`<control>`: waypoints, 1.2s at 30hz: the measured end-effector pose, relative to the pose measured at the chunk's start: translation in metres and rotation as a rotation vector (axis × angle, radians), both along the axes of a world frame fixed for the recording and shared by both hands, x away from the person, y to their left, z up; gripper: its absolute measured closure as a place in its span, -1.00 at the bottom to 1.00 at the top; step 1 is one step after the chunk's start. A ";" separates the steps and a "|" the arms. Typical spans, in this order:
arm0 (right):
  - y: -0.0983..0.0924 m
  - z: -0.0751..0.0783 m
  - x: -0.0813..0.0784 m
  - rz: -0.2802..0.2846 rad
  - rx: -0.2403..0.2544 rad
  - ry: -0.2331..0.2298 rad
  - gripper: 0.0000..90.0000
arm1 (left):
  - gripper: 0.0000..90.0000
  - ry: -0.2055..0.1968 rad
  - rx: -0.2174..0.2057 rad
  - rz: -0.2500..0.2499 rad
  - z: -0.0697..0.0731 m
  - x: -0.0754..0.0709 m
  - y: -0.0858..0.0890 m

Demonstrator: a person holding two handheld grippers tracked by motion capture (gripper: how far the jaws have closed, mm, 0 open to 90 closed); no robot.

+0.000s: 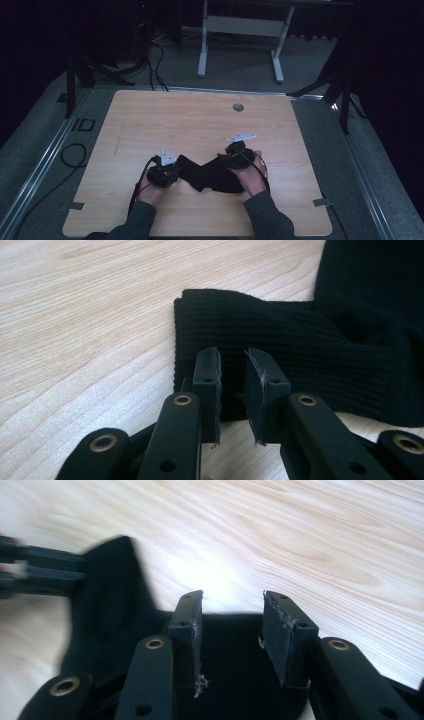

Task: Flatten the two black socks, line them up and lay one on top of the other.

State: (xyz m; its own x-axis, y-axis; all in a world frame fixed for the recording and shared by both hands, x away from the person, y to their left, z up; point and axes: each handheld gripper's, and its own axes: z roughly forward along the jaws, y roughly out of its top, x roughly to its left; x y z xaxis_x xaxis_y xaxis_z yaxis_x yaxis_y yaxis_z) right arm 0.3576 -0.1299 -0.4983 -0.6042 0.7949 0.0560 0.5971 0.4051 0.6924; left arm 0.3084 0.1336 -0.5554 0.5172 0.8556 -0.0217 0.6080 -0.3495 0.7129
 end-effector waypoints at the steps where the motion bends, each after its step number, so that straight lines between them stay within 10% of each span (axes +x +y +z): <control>1: -0.006 -0.001 0.001 -0.014 -0.006 -0.001 0.33 | 0.71 0.003 0.003 -0.002 0.000 0.000 0.000; 10: -0.041 -0.029 0.015 -0.102 -0.025 0.059 0.32 | 0.71 0.006 -0.004 0.001 0.000 0.000 0.001; 23: -0.034 -0.049 0.024 -0.098 0.001 0.118 0.35 | 0.71 0.006 -0.005 0.002 0.000 0.000 0.000; 28: -0.031 -0.050 0.023 -0.100 0.002 0.114 0.84 | 0.72 0.008 -0.012 0.002 0.000 0.000 0.001; 36: -0.030 -0.040 0.017 -0.090 0.003 0.087 0.91 | 0.71 0.008 -0.010 0.002 0.000 0.000 0.001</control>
